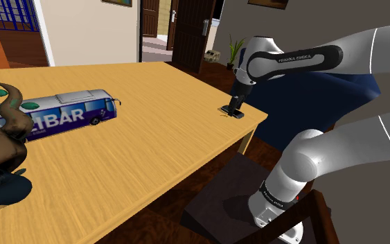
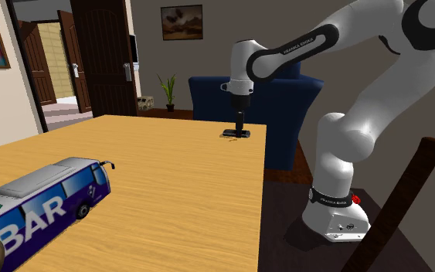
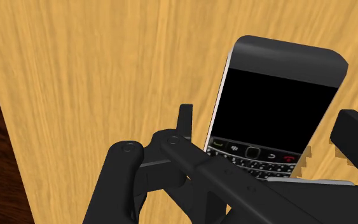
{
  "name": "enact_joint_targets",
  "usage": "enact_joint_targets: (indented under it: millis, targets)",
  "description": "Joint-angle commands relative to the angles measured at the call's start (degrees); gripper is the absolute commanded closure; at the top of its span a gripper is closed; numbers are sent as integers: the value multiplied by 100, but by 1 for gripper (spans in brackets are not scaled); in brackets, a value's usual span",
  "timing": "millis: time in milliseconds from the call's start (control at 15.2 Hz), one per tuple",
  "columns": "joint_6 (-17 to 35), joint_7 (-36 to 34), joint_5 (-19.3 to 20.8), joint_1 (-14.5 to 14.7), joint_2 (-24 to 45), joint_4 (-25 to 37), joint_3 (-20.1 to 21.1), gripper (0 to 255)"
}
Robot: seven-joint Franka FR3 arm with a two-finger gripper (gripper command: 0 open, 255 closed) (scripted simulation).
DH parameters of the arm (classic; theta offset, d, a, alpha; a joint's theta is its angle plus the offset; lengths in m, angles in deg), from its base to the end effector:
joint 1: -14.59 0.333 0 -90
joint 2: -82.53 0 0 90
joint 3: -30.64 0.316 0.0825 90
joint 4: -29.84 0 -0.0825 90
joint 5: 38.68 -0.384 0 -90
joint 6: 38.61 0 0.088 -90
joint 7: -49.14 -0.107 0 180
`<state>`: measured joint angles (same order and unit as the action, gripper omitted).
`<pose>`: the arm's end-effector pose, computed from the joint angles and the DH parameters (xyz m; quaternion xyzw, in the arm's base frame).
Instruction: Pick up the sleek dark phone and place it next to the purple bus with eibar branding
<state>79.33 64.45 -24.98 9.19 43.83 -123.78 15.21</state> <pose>0.3208 -0.1327 0.4337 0.9990 0.0328 0.0143 0.0283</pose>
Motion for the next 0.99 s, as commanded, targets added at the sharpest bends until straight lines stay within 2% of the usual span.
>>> enact_joint_targets:
  millis: [0, 66, 132, 726, 924]
  targets:
    - [3, 0, 1, 0, 0, -2, -1, 0]
    - [2, 0, 0, 0, 0, -1, 0, 0]
    - [2, 0, 0, 0, 0, -1, 0, 255]
    - [3, 1, 0, -1, 0, -2, 0, 255]
    - [-259, 16, -38, 11, -78, 182, 40, 255]
